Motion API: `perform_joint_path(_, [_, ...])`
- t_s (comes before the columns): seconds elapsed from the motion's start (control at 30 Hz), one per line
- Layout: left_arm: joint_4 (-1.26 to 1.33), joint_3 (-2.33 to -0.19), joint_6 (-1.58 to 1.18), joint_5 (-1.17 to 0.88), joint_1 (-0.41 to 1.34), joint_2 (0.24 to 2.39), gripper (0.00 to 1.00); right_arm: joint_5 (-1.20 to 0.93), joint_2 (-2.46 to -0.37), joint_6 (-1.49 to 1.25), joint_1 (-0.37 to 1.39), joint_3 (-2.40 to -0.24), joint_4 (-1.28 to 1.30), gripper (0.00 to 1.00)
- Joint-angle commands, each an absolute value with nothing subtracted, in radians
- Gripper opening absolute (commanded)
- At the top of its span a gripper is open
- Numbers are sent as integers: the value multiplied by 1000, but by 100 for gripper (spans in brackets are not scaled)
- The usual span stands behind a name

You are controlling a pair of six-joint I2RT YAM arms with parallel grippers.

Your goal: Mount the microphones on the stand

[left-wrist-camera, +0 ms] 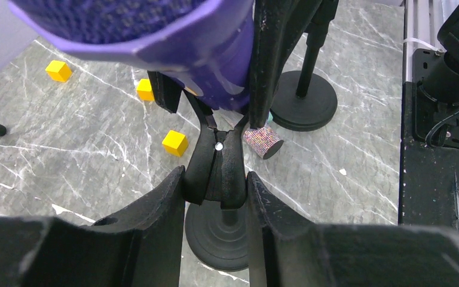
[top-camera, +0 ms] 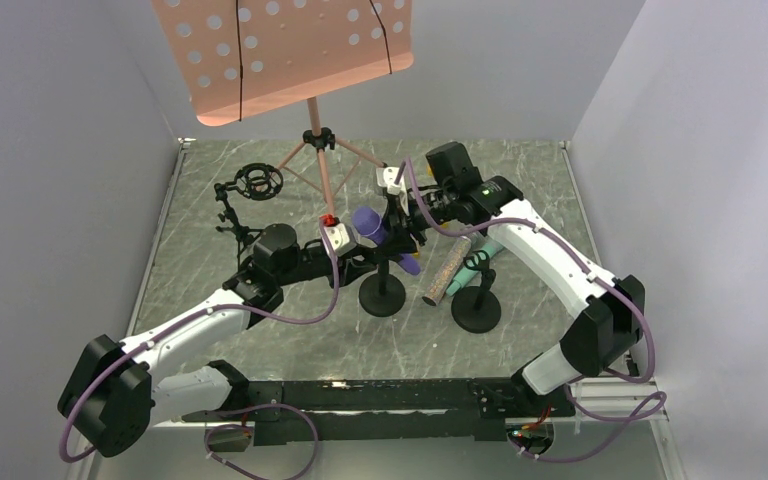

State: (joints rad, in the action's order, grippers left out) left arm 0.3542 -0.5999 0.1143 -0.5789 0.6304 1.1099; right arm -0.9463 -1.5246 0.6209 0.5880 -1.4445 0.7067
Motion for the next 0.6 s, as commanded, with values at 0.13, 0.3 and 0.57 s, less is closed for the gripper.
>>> perform_joint_path(0.13, [387, -598, 87, -625, 637, 1105, 24, -930, -1490, 654, 605, -1397, 712, 14])
perform_joint_path(0.3, [369, -606, 67, -602, 637, 1098, 52, -942, -1492, 642, 606, -1405, 714, 26])
perform_joint_path(0.57, [394, -582, 51, -565, 639, 1057, 75, -961, -1488, 629, 606, -1399, 710, 41])
